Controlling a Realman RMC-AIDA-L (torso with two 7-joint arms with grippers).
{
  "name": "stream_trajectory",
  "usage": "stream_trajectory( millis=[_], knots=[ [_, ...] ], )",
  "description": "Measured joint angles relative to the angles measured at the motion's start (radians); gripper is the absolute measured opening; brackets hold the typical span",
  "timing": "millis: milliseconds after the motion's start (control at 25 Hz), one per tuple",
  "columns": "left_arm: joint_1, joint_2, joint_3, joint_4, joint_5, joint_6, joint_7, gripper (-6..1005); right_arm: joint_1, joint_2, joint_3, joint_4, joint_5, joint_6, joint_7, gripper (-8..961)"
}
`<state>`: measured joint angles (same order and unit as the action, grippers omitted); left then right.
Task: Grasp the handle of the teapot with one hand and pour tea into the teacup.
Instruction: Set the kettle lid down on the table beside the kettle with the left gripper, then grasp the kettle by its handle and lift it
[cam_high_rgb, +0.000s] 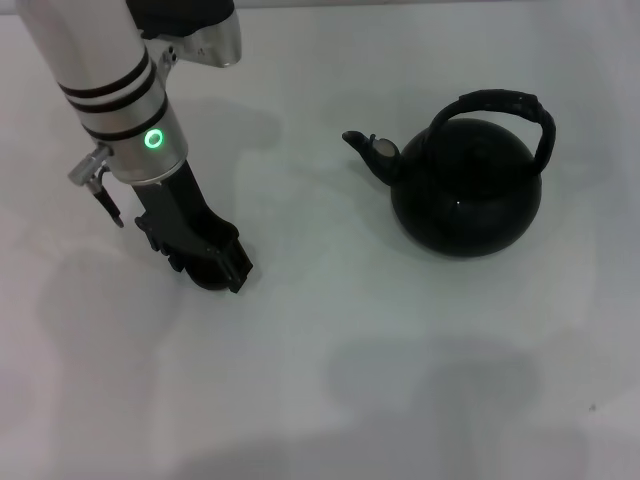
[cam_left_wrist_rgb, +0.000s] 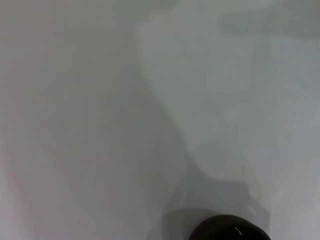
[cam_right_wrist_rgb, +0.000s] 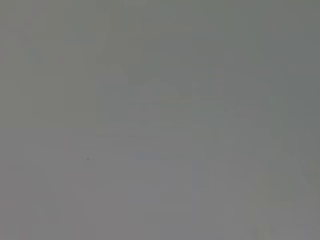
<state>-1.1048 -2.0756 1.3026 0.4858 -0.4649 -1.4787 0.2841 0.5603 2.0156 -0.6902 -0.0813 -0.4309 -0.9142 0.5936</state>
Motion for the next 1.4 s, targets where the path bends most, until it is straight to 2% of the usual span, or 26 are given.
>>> stream_trajectory(
  millis=[280, 680, 960, 1080, 1240, 1400],
  knots=[
    [0.000, 0.005, -0.001, 0.007, 0.003, -0.024, -0.003, 793, 0.003, 0.000, 0.000, 0.000, 0.000, 0.000, 0.000, 739],
    [0.034, 0.009, -0.017, 0.097, 0.001, -0.080, -0.012, 798, 0.001, 0.000, 0.000, 0.000, 0.000, 0.000, 0.000, 738],
    [0.106, 0.017, -0.155, 0.219, 0.001, -0.128, 0.001, 797, -0.001, -0.002, -0.002, 0.000, 0.000, 0.000, 0.000, 738],
    [0.154, 0.026, -0.257, 0.281, -0.001, -0.133, 0.013, 797, -0.003, -0.003, -0.005, 0.000, 0.000, 0.000, 0.000, 738],
    [0.195, 0.044, -0.384, 0.299, -0.024, -0.161, 0.070, 797, -0.004, -0.003, -0.007, -0.005, 0.000, 0.000, 0.000, 737],
    [0.244, 0.067, -0.446, 0.318, -0.079, -0.175, 0.096, 792, -0.005, -0.003, -0.002, -0.011, 0.000, -0.001, 0.000, 737]
  ],
)
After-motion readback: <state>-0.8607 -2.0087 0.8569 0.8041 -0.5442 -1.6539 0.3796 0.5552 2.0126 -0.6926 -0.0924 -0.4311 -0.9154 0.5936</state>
